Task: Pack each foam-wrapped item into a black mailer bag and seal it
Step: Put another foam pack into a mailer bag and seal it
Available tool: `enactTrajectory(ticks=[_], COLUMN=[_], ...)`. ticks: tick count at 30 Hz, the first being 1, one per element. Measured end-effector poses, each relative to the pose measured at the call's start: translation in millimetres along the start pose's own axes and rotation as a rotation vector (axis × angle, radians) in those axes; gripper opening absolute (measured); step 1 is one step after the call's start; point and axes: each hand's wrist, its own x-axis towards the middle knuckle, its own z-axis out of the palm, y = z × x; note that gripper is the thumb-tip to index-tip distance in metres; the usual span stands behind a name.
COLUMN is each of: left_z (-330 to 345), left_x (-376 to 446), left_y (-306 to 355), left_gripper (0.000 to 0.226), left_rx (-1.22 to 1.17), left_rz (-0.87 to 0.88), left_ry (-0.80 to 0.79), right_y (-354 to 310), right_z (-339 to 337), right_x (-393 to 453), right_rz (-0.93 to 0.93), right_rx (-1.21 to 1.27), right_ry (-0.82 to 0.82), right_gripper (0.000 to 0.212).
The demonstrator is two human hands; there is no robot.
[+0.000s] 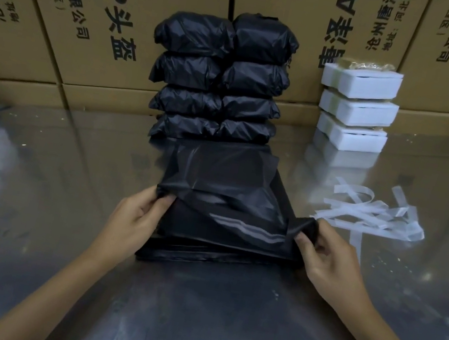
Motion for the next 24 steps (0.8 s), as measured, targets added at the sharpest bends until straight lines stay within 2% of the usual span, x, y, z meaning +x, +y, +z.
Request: enactTrajectory(ticks=[2, 4, 7, 10, 12, 15, 19, 22, 24], left_z=[5.8, 9.4, 8.1, 5.7, 6.6, 13.0, 32.9, 45.7, 49.8], left_x=[0.6, 2.1, 5.9, 14.8, 23.2, 37.4, 53.8, 64.7, 73.2], left_y=[6.0, 13.5, 24.6, 38.1, 41.6, 36.3, 26.9, 22.8, 17.1], left_gripper=[0.027, 0.018, 0.017, 0.017, 0.016, 0.019, 0.026, 0.022, 0.021], left_rx=[-0.033, -0.102, -0.185, -0.23, -0.243, -0.201, 0.01, 0.156, 0.191], left_rz=[0.021, 0.004, 0.006, 0.022, -0.015, -0.053, -0.066, -0.056, -0.132], left_ry=[0.026, 0.06, 0.084, 0.117, 0.19, 0.353, 0.507, 0.525, 0.493], right_y=[-5.8, -10.9, -16.0, -26.1, -31.8, -37.7, -39.0, -35.5, -28.7], right_z=[0.7, -1.6, -13.9, -29.4, -33.2, -21.9, 13.7, 37.9, 47.8], right_x=[-0.3, 0.2, 7.6, 20.7, 31.7, 51.8, 78.1, 93.2, 101.9], right_rz=[0.046, 0.118, 0.235, 0.276, 0.271, 0.232, 0.17, 0.141, 0.166], right_rx=[0.078, 0.236, 0.51, 0.683, 0.706, 0.542, 0.168, 0.039, 0.004], right_ry=[0.006, -0.027, -0.097, -0.17, -0.13, 0.041, 0.264, 0.297, 0.272], right_gripper=[0.036, 0.029, 0.044, 0.035, 0.026, 0.011, 0.021, 0.026, 0.023])
